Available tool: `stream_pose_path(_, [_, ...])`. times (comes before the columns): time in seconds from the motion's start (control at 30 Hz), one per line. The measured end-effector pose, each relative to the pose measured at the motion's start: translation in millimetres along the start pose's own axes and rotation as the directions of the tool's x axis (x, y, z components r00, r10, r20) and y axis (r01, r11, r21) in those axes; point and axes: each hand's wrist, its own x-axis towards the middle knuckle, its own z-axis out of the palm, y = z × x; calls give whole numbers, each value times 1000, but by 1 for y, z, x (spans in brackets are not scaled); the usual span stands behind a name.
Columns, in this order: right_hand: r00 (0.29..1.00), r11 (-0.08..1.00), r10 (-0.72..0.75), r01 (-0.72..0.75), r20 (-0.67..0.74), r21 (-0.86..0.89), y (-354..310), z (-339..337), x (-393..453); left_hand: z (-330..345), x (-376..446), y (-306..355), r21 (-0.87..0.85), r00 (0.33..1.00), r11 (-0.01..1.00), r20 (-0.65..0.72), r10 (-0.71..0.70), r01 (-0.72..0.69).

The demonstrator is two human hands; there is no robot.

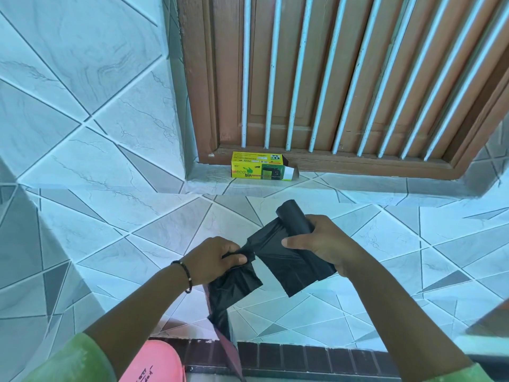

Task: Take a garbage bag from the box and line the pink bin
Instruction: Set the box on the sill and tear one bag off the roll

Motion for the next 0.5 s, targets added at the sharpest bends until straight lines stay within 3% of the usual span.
stream_pose_path(0.07, [994, 998, -37, 31, -106, -55, 2, -11, 2, -8, -5, -13, 206, 998, 978, 39, -49, 40])
stream_pose_path(0.13, [976, 998, -56, 51, -211, -31, 1, -34, 2, -14, -15, -33, 275, 987, 952, 52, -150, 130])
stream_pose_path(0.23, [970, 994, -63, 82, -234, 71, 0, -54, -3, -15, -23, -42, 179, 979, 964, 7, -202, 197])
stream_pose_path(0.37, [988, 940, -39, 86, -147, 329, 3, -28, 0, -5, -11, -10, -13, 978, 982, -91, -187, 186])
stream_pose_path(0.5, [999, 688, 11, -32, 33, 725, 3, 1, 6, 0, 1, 14, -277, 987, 957, -111, -117, 83])
